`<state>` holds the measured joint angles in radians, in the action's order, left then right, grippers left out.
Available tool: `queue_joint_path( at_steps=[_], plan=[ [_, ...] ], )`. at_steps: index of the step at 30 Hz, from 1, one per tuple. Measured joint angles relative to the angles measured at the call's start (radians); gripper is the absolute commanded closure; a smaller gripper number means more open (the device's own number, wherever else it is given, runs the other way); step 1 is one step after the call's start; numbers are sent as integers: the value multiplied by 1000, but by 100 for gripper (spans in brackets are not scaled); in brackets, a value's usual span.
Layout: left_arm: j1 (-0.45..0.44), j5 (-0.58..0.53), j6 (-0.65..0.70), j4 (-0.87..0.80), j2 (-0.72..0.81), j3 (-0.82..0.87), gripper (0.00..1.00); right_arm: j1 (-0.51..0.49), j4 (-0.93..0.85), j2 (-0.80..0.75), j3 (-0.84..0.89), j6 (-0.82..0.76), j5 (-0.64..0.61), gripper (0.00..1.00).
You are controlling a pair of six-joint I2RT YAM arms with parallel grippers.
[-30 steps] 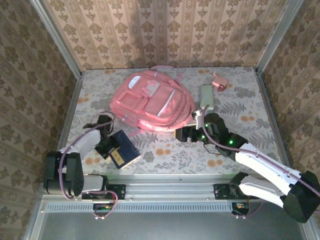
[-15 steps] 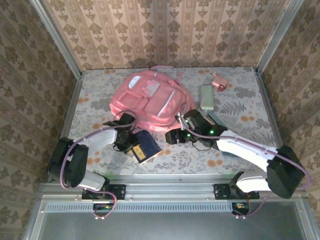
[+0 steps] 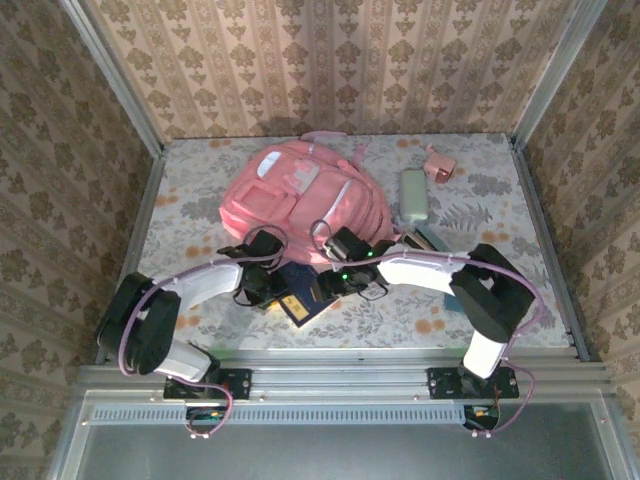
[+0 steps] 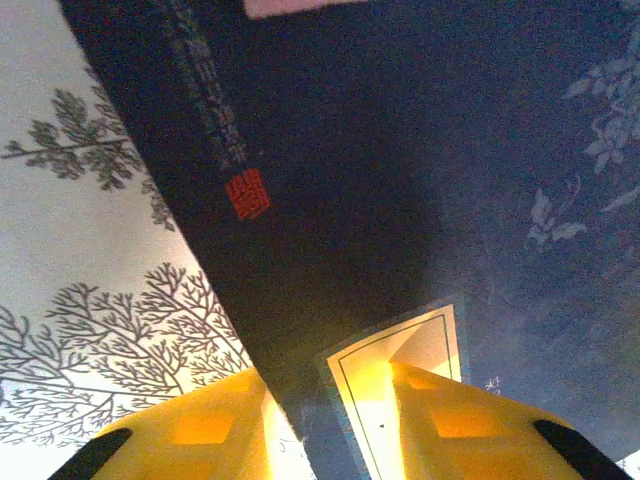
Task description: Pack the student bag
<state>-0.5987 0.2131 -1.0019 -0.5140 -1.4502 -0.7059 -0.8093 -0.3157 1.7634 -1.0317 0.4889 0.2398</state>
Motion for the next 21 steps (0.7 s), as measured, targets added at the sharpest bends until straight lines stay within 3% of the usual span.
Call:
queue_joint_path(
  at_steps=[10,15,21],
  plan=[
    [11,1,74,-13,37,26,64,-43,2,72,-60,-10,-31,40],
    [12,-3,111,-71,83,51,61,-100,26,56,-24,-13,18,49],
    [11,1,172,-108,166,85,59,-119,42,8,48,-5,91,50]
  ],
)
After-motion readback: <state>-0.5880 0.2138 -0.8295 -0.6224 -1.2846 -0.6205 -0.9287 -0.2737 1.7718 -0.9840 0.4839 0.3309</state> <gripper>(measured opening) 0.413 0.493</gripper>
